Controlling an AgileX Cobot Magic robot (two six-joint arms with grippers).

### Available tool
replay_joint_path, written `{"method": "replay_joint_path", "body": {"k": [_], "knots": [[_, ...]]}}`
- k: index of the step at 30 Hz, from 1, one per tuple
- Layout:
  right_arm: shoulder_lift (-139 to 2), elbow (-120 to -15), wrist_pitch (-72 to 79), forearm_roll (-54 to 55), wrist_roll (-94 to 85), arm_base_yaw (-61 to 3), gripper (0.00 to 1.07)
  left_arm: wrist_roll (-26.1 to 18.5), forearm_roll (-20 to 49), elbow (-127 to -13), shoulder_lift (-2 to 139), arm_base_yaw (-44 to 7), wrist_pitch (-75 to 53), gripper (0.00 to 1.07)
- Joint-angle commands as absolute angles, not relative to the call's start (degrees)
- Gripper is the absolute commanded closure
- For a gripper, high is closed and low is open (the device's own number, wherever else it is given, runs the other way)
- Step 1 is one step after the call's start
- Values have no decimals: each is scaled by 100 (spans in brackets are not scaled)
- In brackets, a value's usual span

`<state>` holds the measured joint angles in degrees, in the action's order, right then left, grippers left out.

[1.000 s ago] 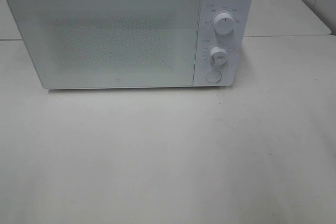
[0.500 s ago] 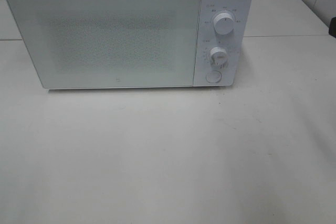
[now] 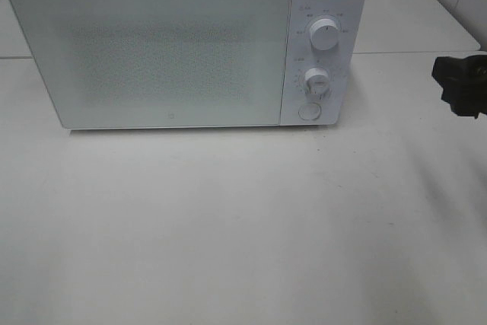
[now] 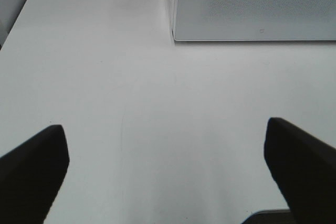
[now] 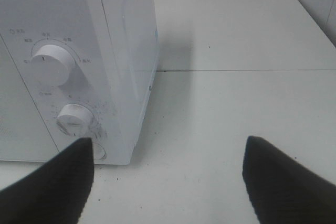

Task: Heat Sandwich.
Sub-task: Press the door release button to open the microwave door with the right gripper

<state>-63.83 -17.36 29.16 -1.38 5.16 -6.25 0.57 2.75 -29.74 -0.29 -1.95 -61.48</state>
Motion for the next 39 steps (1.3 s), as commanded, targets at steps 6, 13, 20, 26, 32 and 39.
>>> {"method": "replay_joint_path", "body": {"k": [6,13,20,26,32,39], "knots": [[-7265,-1524,4343,1352,-791,-1467,31,109,304,-2962,-120,-195,-6131,10],[-8125,-1495,5466,2332,-1157,-2412,31,109,304,-2962,-120,-195,-6131,10],[-8978,-1547,6268,3507,-1186,-3409,31,109,304,-2962,-120,-195,-6131,10],[-9500,-1816,6360,4057,-1409,-3976,31,109,304,-2962,-120,-195,-6131,10],[-9866,-2108,6320,4246,-1438,-4246,31,109,304,-2962,-120,-195,-6131,10],[-10239,-2447,6285,4595,-1673,-4566,31,109,304,-2962,-120,-195,-6131,10]]}}
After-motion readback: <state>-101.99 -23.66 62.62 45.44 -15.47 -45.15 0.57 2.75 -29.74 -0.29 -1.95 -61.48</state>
